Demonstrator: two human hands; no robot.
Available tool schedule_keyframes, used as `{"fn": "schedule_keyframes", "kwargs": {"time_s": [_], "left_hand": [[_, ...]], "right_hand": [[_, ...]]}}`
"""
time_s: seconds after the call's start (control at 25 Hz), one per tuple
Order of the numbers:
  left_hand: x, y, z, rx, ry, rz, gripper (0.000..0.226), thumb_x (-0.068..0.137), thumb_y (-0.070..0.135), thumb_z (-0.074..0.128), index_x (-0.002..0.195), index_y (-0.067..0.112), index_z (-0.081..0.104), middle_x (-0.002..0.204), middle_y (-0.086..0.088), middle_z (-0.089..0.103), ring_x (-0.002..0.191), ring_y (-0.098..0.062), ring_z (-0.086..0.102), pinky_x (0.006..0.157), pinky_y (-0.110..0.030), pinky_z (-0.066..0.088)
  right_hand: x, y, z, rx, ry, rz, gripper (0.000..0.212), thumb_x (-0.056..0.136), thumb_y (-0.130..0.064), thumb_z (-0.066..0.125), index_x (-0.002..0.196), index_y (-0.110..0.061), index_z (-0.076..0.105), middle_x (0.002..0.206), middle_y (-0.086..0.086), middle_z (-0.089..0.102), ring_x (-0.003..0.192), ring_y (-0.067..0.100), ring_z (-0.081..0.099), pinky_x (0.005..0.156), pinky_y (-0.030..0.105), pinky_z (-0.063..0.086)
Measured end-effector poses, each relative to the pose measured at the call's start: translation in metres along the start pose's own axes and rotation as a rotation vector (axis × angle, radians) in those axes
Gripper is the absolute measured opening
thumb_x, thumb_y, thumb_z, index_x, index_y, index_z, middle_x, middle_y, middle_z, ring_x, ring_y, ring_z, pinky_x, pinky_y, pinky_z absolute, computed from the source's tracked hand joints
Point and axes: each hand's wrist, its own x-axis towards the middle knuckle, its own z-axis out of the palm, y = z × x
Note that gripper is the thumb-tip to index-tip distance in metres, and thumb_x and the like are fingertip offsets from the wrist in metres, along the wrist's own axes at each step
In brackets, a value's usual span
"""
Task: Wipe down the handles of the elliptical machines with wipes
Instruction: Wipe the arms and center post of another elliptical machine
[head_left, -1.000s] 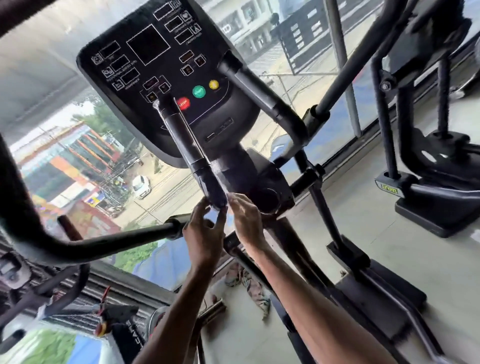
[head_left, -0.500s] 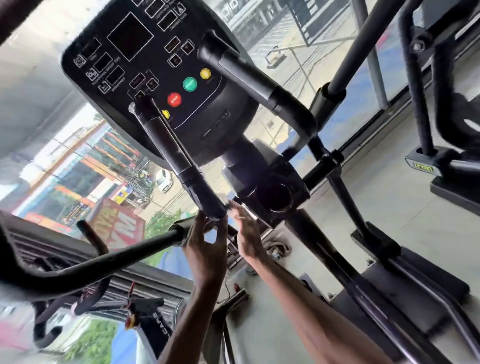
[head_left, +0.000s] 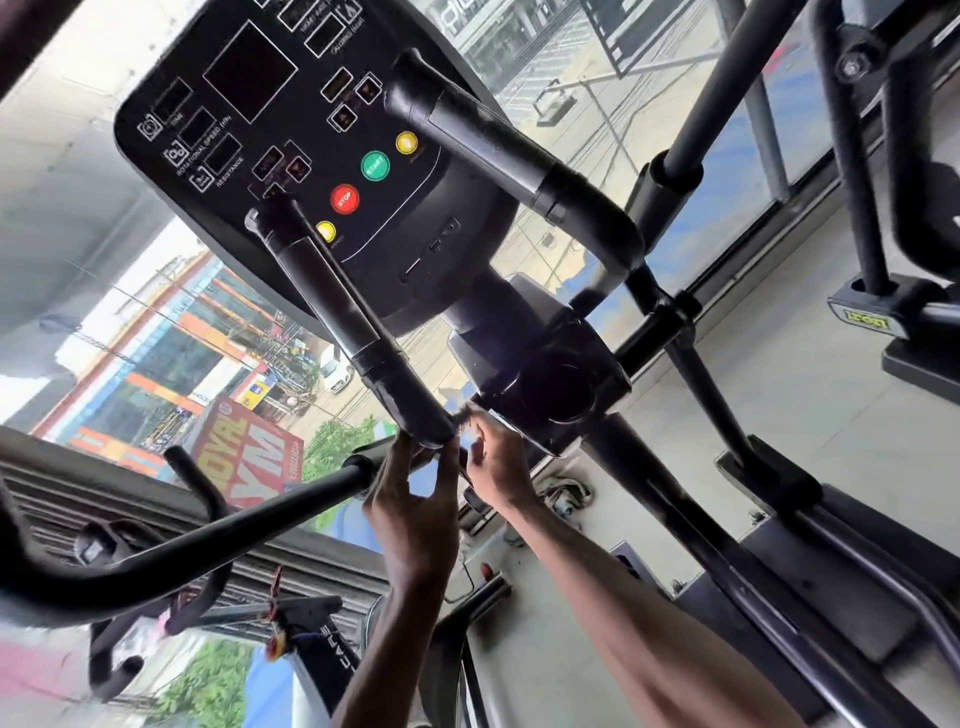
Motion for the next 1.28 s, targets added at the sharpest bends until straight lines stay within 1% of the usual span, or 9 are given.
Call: {"fn": "schedule_keyframes", "kwargs": {"time_s": [0.12,0.28,0.4,0.56,0.72,0.8,0.92,1.08,1.28], "left_hand": [[-0.001,-0.001,0.003,0.018,0.027,-0.008,0.022,0.088,0.027,0.079,0.108,0.017,0.075,0.097,0.008,0.078,0.095,-0.009,0.074,0.086,-0.026,0.055],[-0.001,0.002,0.002,0.000,0.006,-0.030,0.024,0.089,0.028,0.078,0.113,0.021,0.075,0.099,0.011,0.077,0.096,-0.006,0.072,0.083,-0.014,0.049],[-0.001,0.003,0.003,-0.022,-0.006,-0.034,0.026,0.090,0.025,0.078,0.116,0.022,0.074,0.101,0.013,0.076,0.098,-0.005,0.071,0.087,-0.023,0.052],[-0.001,0.006,0.001,-0.060,-0.018,-0.024,0.028,0.092,0.032,0.076,0.118,0.021,0.073,0.099,0.010,0.077,0.095,-0.009,0.072,0.086,-0.020,0.052],[-0.003,0.008,-0.007,-0.190,-0.077,-0.065,0.043,0.095,0.045,0.059,0.128,0.021,0.069,0.104,0.007,0.077,0.097,-0.005,0.071,0.080,-0.025,0.056],[-0.003,0.013,-0.010,-0.260,-0.083,-0.067,0.044,0.099,0.043,0.051,0.127,0.014,0.070,0.108,0.002,0.078,0.092,0.003,0.069,0.078,-0.021,0.056],[-0.001,0.017,-0.015,-0.283,-0.079,-0.035,0.045,0.103,0.046,0.038,0.113,0.017,0.071,0.090,-0.001,0.074,0.080,-0.012,0.066,0.075,-0.036,0.053],[-0.001,0.022,-0.013,-0.288,-0.022,-0.090,0.048,0.101,0.051,0.034,0.102,0.018,0.070,0.066,0.005,0.055,0.064,-0.017,0.049,0.063,-0.038,0.041],[0.001,0.023,-0.013,-0.341,-0.046,-0.128,0.043,0.101,0.049,0.035,0.107,0.025,0.070,0.076,0.002,0.068,0.070,-0.022,0.059,0.076,-0.043,0.052]], "right_hand": [[-0.001,-0.003,-0.006,0.008,0.032,-0.055,0.061,0.081,0.016,0.058,0.137,-0.005,0.063,0.133,0.008,0.070,0.123,0.017,0.067,0.113,0.025,0.046],[0.003,-0.020,-0.025,-0.010,-0.083,-0.043,0.060,0.084,0.021,0.055,0.137,-0.006,0.065,0.130,0.010,0.072,0.121,0.019,0.068,0.112,0.031,0.049],[-0.007,-0.038,-0.045,0.043,-0.068,-0.096,0.042,0.097,0.007,0.059,0.137,-0.005,0.065,0.131,0.008,0.071,0.118,0.013,0.070,0.107,0.029,0.053],[-0.023,-0.069,-0.074,0.153,-0.005,-0.200,0.032,0.099,0.000,0.064,0.130,-0.003,0.070,0.129,-0.001,0.069,0.119,-0.006,0.065,0.103,0.017,0.051],[-0.025,-0.087,-0.089,0.161,0.032,-0.205,0.028,0.095,-0.003,0.072,0.123,-0.006,0.074,0.118,0.002,0.077,0.107,0.004,0.073,0.096,0.033,0.060],[-0.024,-0.097,-0.095,0.185,0.022,-0.147,0.028,0.096,-0.010,0.072,0.124,-0.006,0.074,0.110,-0.005,0.079,0.100,0.003,0.075,0.094,0.033,0.061],[-0.015,-0.126,-0.095,0.348,0.030,-0.067,0.029,0.097,-0.001,0.068,0.126,0.004,0.069,0.090,-0.015,0.078,0.089,0.001,0.076,0.087,0.022,0.060],[-0.021,-0.150,-0.099,0.242,0.101,-0.270,0.028,0.099,-0.007,0.066,0.125,0.001,0.071,0.107,0.002,0.079,0.098,0.007,0.076,0.092,0.030,0.061],[-0.030,-0.138,-0.100,0.074,0.161,-0.256,0.025,0.099,-0.004,0.066,0.122,0.001,0.073,0.108,0.004,0.078,0.092,-0.004,0.071,0.087,0.025,0.061]]}}
